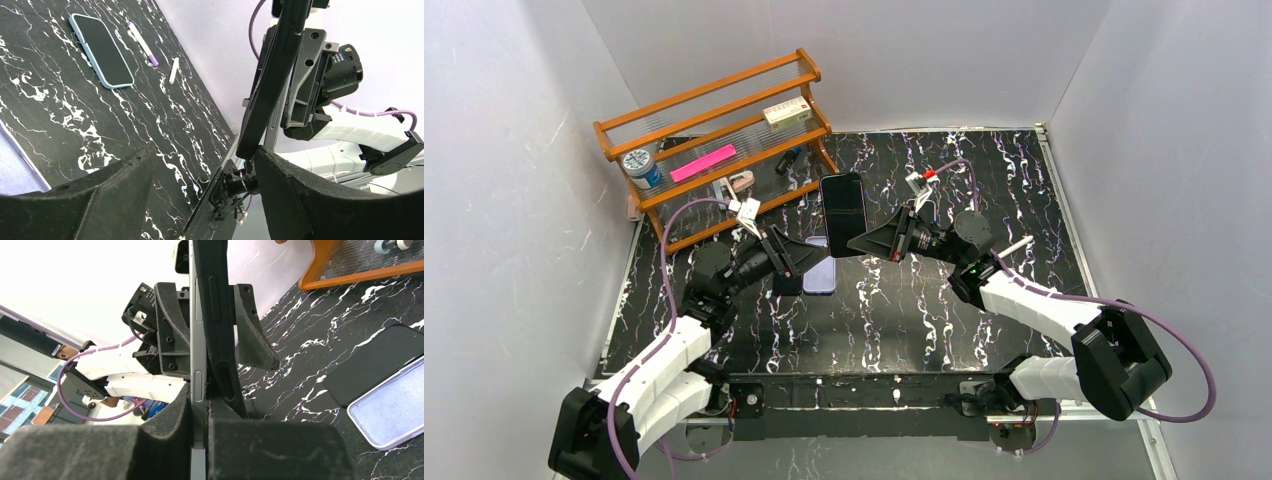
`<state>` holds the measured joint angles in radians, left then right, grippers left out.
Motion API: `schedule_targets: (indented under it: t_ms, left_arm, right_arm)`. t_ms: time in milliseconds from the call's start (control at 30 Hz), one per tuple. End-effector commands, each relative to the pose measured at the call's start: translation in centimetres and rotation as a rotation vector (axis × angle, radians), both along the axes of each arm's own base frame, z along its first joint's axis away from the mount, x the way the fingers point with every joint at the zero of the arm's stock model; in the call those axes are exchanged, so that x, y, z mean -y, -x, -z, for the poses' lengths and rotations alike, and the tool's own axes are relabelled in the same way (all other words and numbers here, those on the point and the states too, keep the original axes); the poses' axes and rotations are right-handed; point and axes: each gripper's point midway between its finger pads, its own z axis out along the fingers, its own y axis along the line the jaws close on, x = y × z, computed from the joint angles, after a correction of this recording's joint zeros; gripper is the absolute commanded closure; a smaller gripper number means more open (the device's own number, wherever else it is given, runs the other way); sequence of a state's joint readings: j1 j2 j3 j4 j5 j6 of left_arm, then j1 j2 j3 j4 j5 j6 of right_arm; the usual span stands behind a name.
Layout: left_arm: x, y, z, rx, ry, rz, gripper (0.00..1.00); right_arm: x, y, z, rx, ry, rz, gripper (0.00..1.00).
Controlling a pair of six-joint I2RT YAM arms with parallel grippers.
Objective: Take the phone out of the phone case
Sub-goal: Remove the phone case from the phone.
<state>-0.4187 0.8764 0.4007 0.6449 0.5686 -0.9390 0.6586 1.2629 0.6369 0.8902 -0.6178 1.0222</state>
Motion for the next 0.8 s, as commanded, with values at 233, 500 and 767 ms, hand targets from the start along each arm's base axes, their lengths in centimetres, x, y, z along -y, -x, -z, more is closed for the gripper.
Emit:
schedule_targets:
  t_ms: [233, 500, 767]
  left_arm:
    - [1.0, -0.2, -2.8, 0.076, 0.033, 0.027, 0.34]
    - [2.0, -1.1, -5.5, 0.115, 0.067, 0.045, 0.49]
    - [2.7, -1.7, -6.7, 0.136, 0.085, 0.052, 0.9]
  right_arm:
    - [0.2, 1.1, -3.9, 0.12, -0.087, -0.037, 0.99]
    - [0.0, 1.5, -3.4, 0.101, -0.081, -0.066, 0.99]
    - [-0.2, 1.7, -2.8, 0.083, -0.078, -0.088, 0.99]
